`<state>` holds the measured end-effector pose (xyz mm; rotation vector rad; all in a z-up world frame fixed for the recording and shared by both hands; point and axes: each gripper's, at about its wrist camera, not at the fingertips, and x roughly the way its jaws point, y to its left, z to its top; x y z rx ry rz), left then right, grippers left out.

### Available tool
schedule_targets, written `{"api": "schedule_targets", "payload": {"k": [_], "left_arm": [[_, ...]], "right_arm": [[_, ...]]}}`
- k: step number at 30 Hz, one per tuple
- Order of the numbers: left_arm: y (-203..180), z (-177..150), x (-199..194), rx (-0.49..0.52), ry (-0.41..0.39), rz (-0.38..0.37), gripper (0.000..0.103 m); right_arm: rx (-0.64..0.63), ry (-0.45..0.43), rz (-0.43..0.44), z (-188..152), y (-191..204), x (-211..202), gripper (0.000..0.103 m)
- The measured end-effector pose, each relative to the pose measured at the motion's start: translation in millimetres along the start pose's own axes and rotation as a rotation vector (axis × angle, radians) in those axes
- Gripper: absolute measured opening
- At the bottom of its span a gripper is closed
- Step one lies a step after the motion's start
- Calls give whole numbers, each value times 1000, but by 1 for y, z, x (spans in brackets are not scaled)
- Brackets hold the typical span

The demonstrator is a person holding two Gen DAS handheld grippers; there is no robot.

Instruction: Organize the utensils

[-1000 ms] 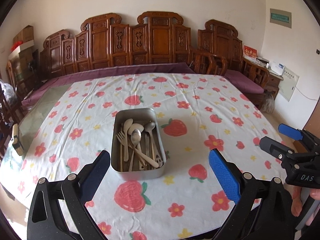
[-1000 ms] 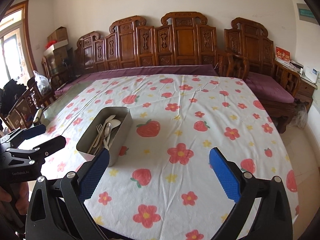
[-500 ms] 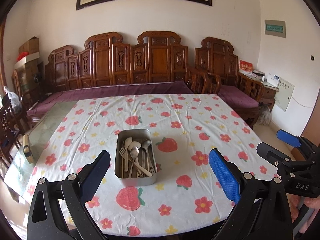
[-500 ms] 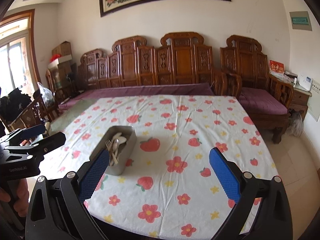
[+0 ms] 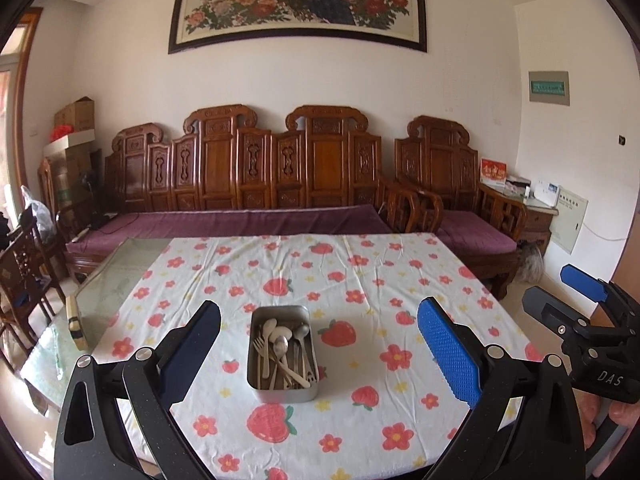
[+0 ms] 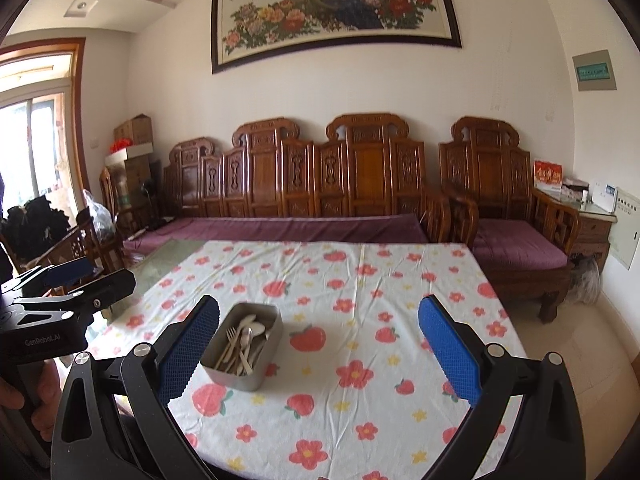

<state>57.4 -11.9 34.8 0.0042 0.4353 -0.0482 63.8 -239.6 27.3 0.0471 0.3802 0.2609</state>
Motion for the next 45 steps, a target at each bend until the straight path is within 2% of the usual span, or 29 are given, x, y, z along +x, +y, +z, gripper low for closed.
{"api": "schedule_targets", "payload": {"k": [8,45], "left_arm": [[2,4,-19,-3,-49,-3,95],[5,3,-24,-8,-51,7,95]], "right_arm": [[-2,-39,0,5,2,-18,100],[7,-29,-6,-2,8,-11,100]]}}
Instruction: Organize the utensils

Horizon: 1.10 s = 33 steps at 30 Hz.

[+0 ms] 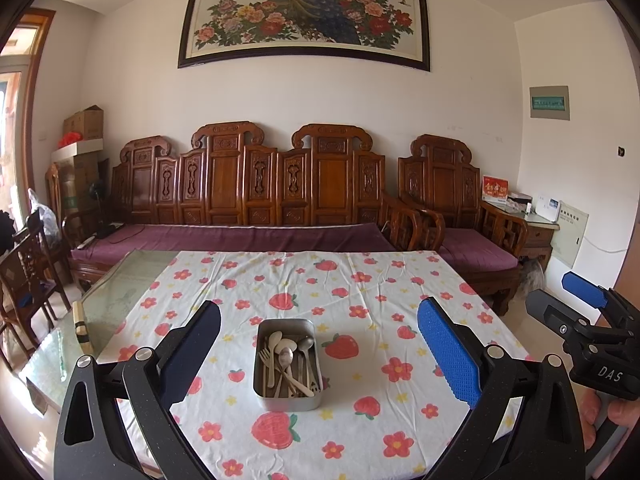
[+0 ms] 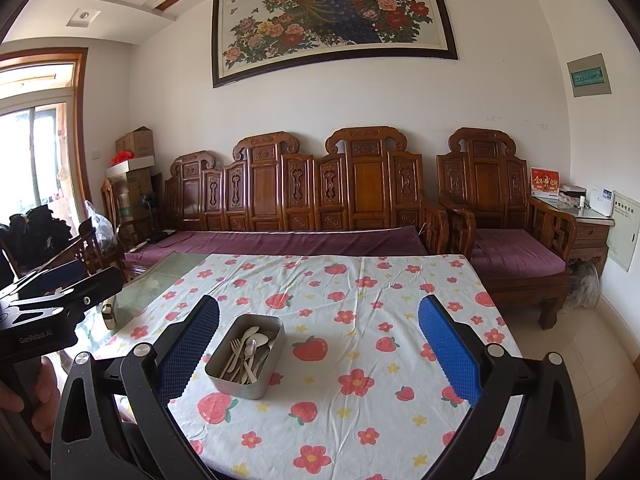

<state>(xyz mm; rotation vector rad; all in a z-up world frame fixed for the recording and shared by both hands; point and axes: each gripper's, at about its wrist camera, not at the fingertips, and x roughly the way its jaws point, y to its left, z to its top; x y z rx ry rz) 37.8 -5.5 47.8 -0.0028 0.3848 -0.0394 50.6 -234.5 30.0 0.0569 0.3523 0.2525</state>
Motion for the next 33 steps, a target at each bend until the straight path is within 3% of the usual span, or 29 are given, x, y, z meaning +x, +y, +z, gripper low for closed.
{"api": "schedule_targets", "payload": {"k": [33], "left_arm": [[0,-3,3,-1,3,2,95]], "right_arm": [[4,1,-3,1,1,-1,100]]}}
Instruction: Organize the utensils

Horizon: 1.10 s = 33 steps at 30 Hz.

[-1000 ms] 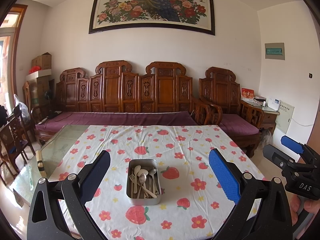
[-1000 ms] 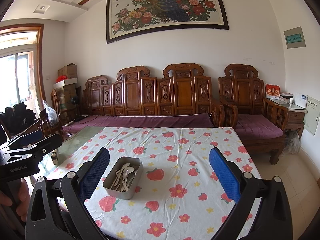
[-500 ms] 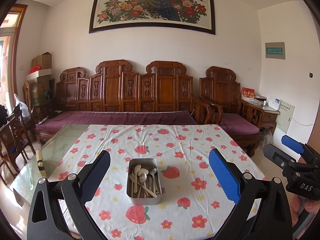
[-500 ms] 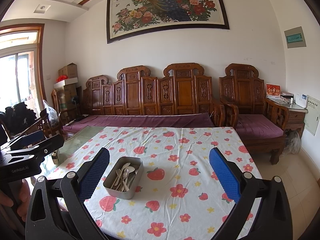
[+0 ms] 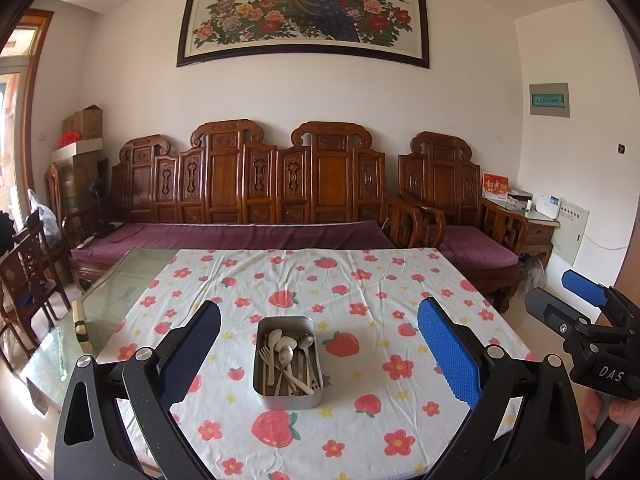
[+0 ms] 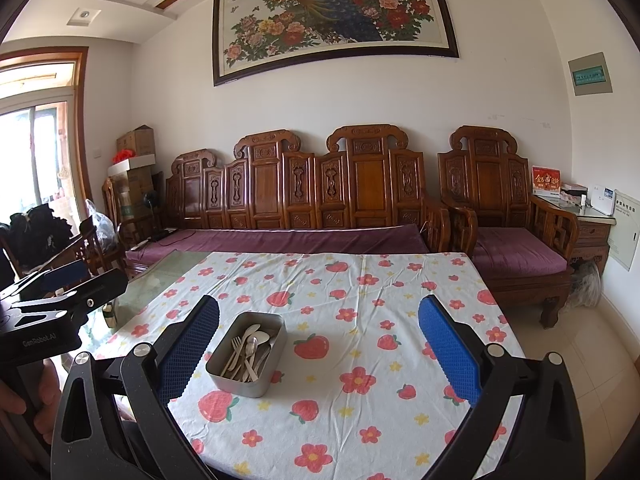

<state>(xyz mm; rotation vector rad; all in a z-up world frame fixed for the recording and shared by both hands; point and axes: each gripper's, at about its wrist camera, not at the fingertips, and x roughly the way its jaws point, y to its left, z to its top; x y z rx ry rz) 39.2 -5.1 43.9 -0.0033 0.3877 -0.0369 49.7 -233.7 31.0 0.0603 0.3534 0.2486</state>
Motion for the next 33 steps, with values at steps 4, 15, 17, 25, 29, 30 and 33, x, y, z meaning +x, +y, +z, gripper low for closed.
{"api": "schedule_targets", "payload": {"k": [4,15,17,25,29,30,33], "left_arm": [[0,-2,1,0,3,-1,95],[0,-1,1,-1,1,-1,95],[0,-1,1,0,1,-1,95],[-2,-3,3,0,1,-2,95],[-2,-3,4,-2,2,-3,95],[-3,-3,4,-1,2,-3,95],[-5,-4,6,-1,2,-4,95]], "right_arm": [[-5,-2,-4,-1,2,0,100],[-2,1,-2,-3,3,1,100],[-3,0,-2,-3,3,1,100],[-3,-1,-3,-5,3,1,100],[-3,-1,-3,-5,3,1,100],[-2,0,-3,-5,3,1,100],[-3,-1,-3,-5,3,1,100]]}}
